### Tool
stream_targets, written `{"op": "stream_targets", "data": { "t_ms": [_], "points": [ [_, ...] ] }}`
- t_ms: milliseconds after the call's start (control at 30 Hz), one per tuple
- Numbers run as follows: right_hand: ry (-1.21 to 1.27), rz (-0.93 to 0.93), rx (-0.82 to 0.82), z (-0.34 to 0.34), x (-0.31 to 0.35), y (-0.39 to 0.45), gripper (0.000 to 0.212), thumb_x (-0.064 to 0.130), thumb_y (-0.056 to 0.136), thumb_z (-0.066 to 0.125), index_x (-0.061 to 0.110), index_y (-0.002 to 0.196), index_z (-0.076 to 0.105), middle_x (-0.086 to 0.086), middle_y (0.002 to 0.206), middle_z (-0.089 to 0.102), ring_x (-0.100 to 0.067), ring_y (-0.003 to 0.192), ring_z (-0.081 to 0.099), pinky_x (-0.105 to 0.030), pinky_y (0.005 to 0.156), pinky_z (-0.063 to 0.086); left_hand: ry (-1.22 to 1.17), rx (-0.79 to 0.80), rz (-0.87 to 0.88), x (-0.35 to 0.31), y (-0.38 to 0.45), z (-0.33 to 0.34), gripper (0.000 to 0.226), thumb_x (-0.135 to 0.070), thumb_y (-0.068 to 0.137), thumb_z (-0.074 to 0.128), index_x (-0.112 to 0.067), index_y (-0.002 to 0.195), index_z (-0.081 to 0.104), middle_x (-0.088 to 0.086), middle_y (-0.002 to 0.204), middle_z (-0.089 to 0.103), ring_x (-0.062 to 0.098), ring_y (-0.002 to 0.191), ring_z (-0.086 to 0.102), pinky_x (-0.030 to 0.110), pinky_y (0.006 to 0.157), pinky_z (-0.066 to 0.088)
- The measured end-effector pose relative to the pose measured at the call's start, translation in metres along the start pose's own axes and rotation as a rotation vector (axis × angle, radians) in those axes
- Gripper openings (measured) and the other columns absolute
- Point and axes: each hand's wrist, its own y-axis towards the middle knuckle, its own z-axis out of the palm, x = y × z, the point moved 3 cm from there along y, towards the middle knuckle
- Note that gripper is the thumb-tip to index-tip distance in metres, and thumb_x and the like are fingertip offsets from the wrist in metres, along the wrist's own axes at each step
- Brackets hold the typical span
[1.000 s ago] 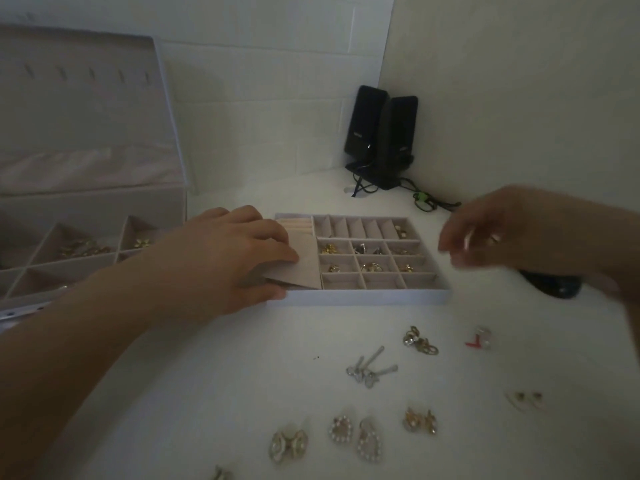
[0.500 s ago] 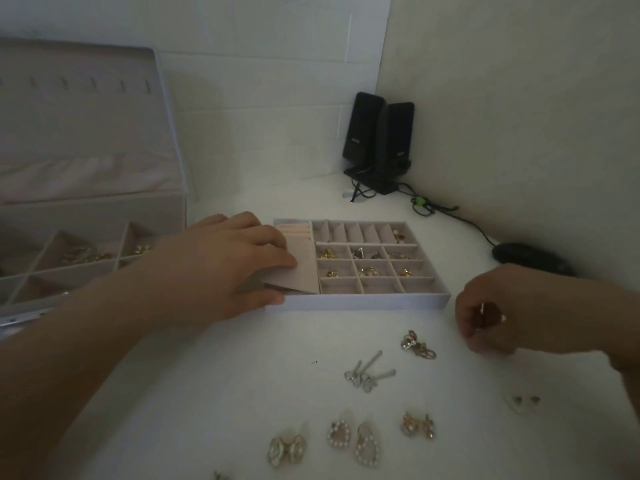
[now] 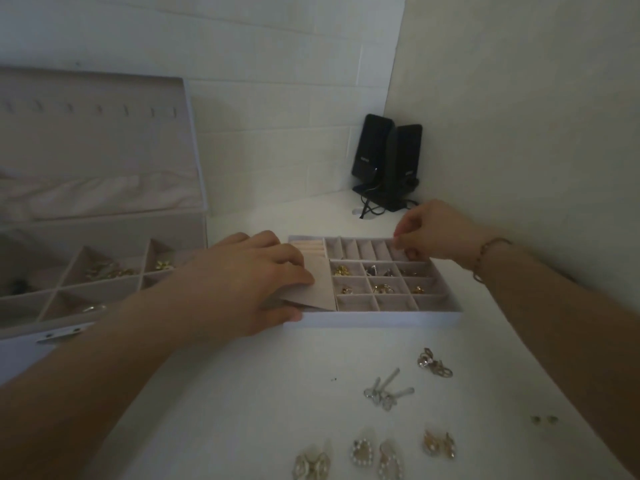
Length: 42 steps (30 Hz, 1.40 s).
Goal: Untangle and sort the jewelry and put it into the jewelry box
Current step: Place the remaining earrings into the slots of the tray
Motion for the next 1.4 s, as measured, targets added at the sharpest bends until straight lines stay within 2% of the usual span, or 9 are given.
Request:
{"op": "stream_targets", "data": {
  "t_ms": [100,300,433,533,600,700,833,1200,1400],
  "points": [
    [-0.179,0.022,-0.037,0.006,0.001,0.006,0.013,0.024,0.079,0.073,0.012,0.086,0.075,-0.002,0.075,0.068,-0.012,0.069,0.059,-0.021,0.067,0.044,-0.009,0.0,0.003,0.0,0.0,0.0,0.049,-0.066,0.084,0.041,-0.038,0.12,0.059,-0.014,0.119,0.059,0.015,0.104,0.056,0.036,0.078,0.051],
    [-0.17,-0.051,-0.054,0.005,-0.003,0.003,0.01,0.015,0.083,0.068,0.018,0.088,0.077,-0.002,0.086,0.071,-0.006,0.071,0.057,-0.02,0.074,0.041,-0.008,-0.005,0.005,0.0,0.001,0.0,0.049,-0.065,0.083,0.04,-0.038,0.12,0.059,-0.013,0.118,0.06,0.016,0.103,0.057,0.036,0.077,0.051],
    [-0.228,-0.13,-0.029,0.008,-0.006,-0.001,0.011,0.02,0.084,0.067,0.025,0.085,0.077,0.006,0.077,0.064,-0.002,0.063,0.052,-0.017,0.071,0.038,-0.001,-0.01,0.009,0.001,0.001,0.001,0.048,-0.065,0.084,0.041,-0.038,0.119,0.059,-0.014,0.117,0.06,0.016,0.102,0.057,0.035,0.075,0.051],
    [-0.242,-0.178,-0.042,0.005,-0.009,-0.006,0.017,0.019,0.085,0.064,0.03,0.079,0.075,0.016,0.06,0.06,-0.002,0.058,0.054,-0.008,0.055,0.035,-0.008,-0.005,0.006,0.001,0.0,0.001,0.049,-0.066,0.084,0.041,-0.039,0.12,0.058,-0.014,0.118,0.06,0.016,0.103,0.056,0.036,0.077,0.051],
    [-0.211,-0.193,-0.09,0.002,-0.01,-0.006,0.022,0.011,0.086,0.058,0.026,0.087,0.074,0.017,0.067,0.063,0.0,0.054,0.048,-0.004,0.055,0.034,-0.012,-0.008,0.001,0.001,0.001,0.001,0.049,-0.065,0.083,0.04,-0.038,0.119,0.06,-0.013,0.117,0.061,0.016,0.102,0.057,0.035,0.077,0.051],
    [-0.262,-0.255,-0.106,0.003,-0.011,-0.004,0.025,0.012,0.091,0.053,0.026,0.102,0.071,0.005,0.106,0.065,0.005,0.065,0.046,-0.019,0.074,0.038,-0.009,0.002,-0.002,0.001,0.002,0.001,0.05,-0.066,0.083,0.039,-0.039,0.121,0.059,-0.014,0.119,0.06,0.016,0.104,0.056,0.035,0.078,0.05],
    [-0.36,-0.337,-0.033,0.01,-0.014,-0.011,0.032,0.006,0.092,0.049,0.022,0.107,0.072,0.001,0.115,0.065,-0.018,0.104,0.059,-0.034,0.094,0.048,-0.006,0.003,-0.006,0.001,0.001,0.001,0.05,-0.067,0.083,0.038,-0.04,0.121,0.058,-0.015,0.12,0.059,0.015,0.105,0.055,0.035,0.08,0.051],
    [-0.372,-0.412,-0.088,0.004,-0.019,-0.02,0.024,0.006,0.084,0.057,0.021,0.09,0.076,0.002,0.102,0.071,-0.019,0.097,0.062,-0.039,0.092,0.049,-0.015,0.013,-0.004,0.001,0.001,0.001,0.051,-0.067,0.084,0.036,-0.04,0.123,0.056,-0.015,0.121,0.059,0.015,0.106,0.054,0.034,0.08,0.049],
    [-0.329,-0.438,-0.051,0.007,-0.018,-0.02,0.03,0.011,0.093,0.05,0.018,0.117,0.066,-0.002,0.115,0.067,-0.019,0.106,0.059,-0.034,0.095,0.046,-0.012,0.008,-0.004,0.001,0.001,0.001,0.051,-0.066,0.084,0.037,-0.038,0.121,0.058,-0.014,0.119,0.06,0.016,0.104,0.056,0.033,0.078,0.048]
  ]
}}
